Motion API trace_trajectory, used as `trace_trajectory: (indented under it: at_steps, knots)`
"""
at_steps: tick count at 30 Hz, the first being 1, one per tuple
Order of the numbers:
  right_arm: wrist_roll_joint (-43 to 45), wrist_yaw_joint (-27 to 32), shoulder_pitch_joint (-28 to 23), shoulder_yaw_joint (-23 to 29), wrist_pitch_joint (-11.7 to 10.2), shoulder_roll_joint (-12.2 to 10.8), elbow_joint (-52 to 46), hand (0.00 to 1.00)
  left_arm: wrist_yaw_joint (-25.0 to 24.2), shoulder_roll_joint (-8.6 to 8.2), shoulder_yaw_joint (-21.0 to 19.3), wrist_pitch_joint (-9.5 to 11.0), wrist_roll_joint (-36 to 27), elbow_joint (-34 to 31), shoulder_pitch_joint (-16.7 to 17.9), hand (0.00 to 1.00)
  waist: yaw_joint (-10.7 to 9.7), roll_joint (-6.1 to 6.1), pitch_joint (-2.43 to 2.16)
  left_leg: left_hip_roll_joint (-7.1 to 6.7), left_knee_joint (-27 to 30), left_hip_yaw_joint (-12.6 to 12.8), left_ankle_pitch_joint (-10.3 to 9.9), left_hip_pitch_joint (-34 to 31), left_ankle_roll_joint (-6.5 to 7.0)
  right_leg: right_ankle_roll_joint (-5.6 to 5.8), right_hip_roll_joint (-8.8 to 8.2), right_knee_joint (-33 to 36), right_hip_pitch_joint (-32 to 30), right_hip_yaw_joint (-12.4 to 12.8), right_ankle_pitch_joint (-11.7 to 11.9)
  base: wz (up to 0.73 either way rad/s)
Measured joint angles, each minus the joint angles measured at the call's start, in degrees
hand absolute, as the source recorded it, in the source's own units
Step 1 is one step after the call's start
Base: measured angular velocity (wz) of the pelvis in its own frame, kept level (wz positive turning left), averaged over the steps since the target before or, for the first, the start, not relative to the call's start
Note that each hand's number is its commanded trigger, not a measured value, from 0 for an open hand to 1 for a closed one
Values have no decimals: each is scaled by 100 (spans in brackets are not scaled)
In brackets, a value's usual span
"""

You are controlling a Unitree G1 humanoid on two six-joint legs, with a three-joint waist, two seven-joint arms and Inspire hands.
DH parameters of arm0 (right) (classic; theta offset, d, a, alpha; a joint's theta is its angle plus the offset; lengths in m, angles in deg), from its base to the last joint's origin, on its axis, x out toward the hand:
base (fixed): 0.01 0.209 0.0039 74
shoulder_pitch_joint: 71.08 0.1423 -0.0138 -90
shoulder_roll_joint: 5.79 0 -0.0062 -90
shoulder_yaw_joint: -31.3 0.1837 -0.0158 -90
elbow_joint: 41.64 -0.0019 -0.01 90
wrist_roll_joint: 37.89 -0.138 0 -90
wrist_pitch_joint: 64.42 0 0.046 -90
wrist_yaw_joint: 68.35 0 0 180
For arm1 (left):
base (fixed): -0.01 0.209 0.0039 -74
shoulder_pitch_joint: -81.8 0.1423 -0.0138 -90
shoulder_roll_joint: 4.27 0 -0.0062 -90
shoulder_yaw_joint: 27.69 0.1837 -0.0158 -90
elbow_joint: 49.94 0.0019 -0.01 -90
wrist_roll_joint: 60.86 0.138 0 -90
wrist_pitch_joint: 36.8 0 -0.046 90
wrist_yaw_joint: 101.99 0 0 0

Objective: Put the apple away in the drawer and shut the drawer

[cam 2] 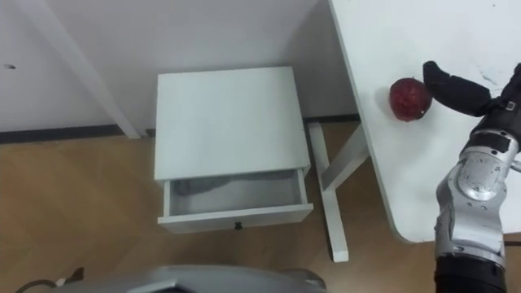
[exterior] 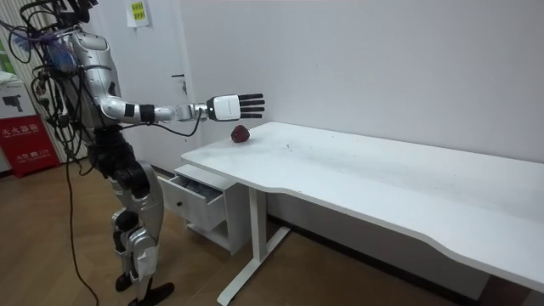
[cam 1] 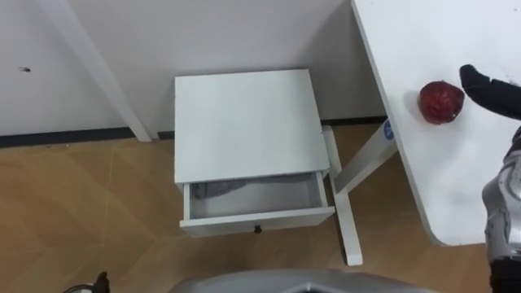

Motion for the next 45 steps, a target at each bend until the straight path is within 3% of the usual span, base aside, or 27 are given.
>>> trace_trajectory:
  at_steps: [9, 13, 19, 24, 35, 43, 44, 45]
  knots:
    - [244, -297, 62, -37, 116, 106, 353, 0, -8, 17, 84, -23, 179, -37, 17, 0, 12, -40, 26, -3, 67, -43, 0, -2, 0, -4, -38, 1, 72, -86, 6, 2]
    - [236, -438, 84, -209, 117, 317, 627, 0, -10, 37, 168, -33, 174, -35, -2, 0, 48, -27, 37, 0, 74, -75, 1, -20, 3, 0, -51, 0, 65, -136, 10, 4]
    - [233, -531, 208, -212, 117, 360, 932, 0, -10, 40, 180, -37, 173, -10, -57, 0, 141, -19, 42, -15, 72, -94, 1, -71, 3, 0, -50, -13, 41, -156, 9, 1]
    - [190, -762, 339, -511, 116, 417, 1445, 0, -27, 78, 378, -62, 180, -11, -79, 0, 141, -34, 47, -31, 78, -159, 1, -97, 4, 0, -55, -15, 34, -217, 10, 6]
    - [183, -1203, 480, -635, 103, 422, 1890, 0, -146, 92, 357, -60, 394, -6, -79, 0, 164, -35, 45, -20, 84, -189, 17, -87, 26, 1, -78, -15, 67, -268, 9, 1]
    - [165, -1359, 627, -635, -24, 548, 2328, 0, -149, 133, 261, -56, 403, 143, -111, 0, 178, -62, 49, -13, 141, -218, 19, -63, 28, 1, -82, -14, 97, -294, 9, 1]
    - [166, -1372, 642, -636, -28, 562, 2388, 62, -152, 162, 261, -56, 403, 152, -110, 0, 202, -72, 58, -14, 129, -218, 19, -32, 27, 1, -81, -25, 128, -289, 9, 0]
    - [168, -1378, 666, -636, -32, 567, 2445, 100, -153, 178, 261, -56, 403, 171, -112, 0, 219, -78, 60, -16, 127, -219, 19, -18, 27, 2, -81, -32, 143, -288, 8, 0]
